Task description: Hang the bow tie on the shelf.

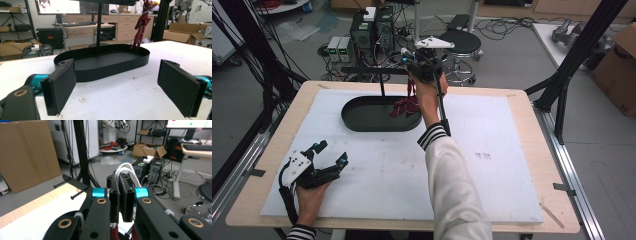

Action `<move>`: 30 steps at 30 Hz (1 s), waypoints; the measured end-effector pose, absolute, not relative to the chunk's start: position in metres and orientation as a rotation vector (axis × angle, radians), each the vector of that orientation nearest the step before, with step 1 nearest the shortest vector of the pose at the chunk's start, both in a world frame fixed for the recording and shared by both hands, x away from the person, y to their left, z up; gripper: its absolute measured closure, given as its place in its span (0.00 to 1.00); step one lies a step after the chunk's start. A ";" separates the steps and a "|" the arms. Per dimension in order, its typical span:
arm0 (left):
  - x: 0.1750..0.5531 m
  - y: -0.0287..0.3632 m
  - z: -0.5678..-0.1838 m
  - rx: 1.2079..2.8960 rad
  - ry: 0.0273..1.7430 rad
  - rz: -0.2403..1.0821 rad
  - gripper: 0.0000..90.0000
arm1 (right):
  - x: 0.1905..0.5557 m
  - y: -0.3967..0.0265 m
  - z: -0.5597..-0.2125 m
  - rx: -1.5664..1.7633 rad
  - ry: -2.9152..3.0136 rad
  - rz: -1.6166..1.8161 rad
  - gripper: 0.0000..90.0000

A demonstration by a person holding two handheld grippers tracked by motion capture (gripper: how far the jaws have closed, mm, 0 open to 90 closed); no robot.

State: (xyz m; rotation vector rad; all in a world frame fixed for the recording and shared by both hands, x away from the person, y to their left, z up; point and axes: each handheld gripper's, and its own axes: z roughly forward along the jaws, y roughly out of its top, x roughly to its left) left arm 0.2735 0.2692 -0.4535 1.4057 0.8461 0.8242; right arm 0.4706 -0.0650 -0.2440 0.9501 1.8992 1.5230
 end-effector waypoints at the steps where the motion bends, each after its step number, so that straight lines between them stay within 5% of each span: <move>1: 0.273 0.269 -0.454 1.406 0.845 0.824 0.17 | 0.472 -0.064 -0.245 0.951 1.898 1.524 0.97; 30: 0.273 0.270 -0.454 1.407 0.843 0.825 0.17 | 0.491 -0.045 -0.285 1.039 1.986 1.473 0.97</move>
